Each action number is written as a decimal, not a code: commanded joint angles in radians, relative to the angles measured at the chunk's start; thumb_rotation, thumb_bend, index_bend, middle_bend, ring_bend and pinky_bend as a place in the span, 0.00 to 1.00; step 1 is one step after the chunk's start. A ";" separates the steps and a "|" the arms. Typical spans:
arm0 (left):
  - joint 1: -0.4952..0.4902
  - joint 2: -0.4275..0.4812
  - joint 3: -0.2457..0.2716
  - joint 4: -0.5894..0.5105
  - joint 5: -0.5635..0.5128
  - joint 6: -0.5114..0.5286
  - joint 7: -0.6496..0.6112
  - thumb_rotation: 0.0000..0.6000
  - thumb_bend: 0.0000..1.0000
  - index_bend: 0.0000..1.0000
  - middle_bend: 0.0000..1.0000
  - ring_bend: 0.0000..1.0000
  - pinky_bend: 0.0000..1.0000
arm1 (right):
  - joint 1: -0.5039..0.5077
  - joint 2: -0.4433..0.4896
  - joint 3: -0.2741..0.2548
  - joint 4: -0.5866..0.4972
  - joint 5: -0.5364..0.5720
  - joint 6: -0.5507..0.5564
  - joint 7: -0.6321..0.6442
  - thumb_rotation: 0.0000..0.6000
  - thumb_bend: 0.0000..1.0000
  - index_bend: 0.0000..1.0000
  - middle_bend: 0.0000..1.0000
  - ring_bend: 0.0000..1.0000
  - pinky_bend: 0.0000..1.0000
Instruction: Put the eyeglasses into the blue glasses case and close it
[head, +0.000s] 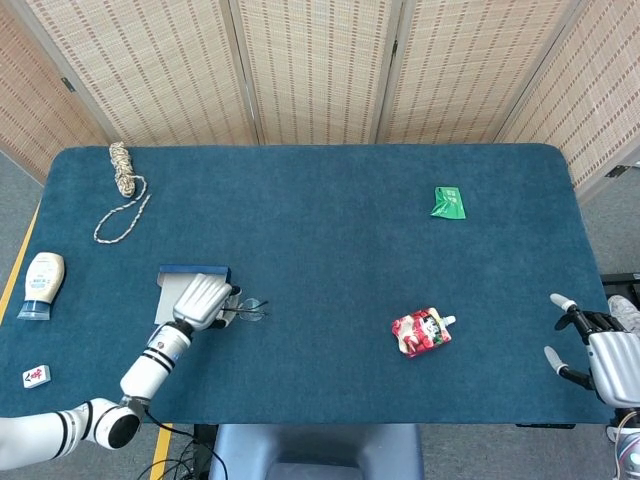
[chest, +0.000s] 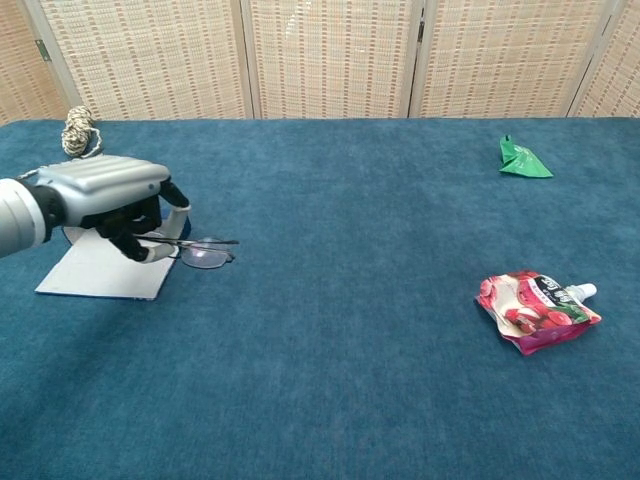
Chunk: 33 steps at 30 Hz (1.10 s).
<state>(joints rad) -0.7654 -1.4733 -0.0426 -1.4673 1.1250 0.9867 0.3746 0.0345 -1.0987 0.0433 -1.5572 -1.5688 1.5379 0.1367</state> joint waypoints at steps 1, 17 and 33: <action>0.017 0.019 0.012 0.051 0.006 -0.017 -0.028 1.00 0.43 0.66 0.98 0.98 1.00 | 0.001 0.001 0.000 -0.003 -0.001 0.000 -0.003 1.00 0.29 0.17 0.47 0.38 0.30; 0.040 -0.026 0.013 0.320 0.066 -0.087 -0.123 1.00 0.43 0.49 0.96 0.96 1.00 | -0.007 0.005 -0.003 -0.013 0.005 0.008 -0.015 1.00 0.29 0.17 0.47 0.38 0.30; 0.067 0.005 -0.012 0.259 -0.028 -0.064 0.090 1.00 0.19 0.02 0.92 0.92 0.99 | -0.008 0.005 -0.001 -0.007 0.008 0.009 -0.006 1.00 0.29 0.17 0.47 0.38 0.30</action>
<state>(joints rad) -0.7068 -1.4749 -0.0469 -1.1904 1.1140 0.9009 0.4386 0.0263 -1.0932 0.0422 -1.5644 -1.5611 1.5468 0.1306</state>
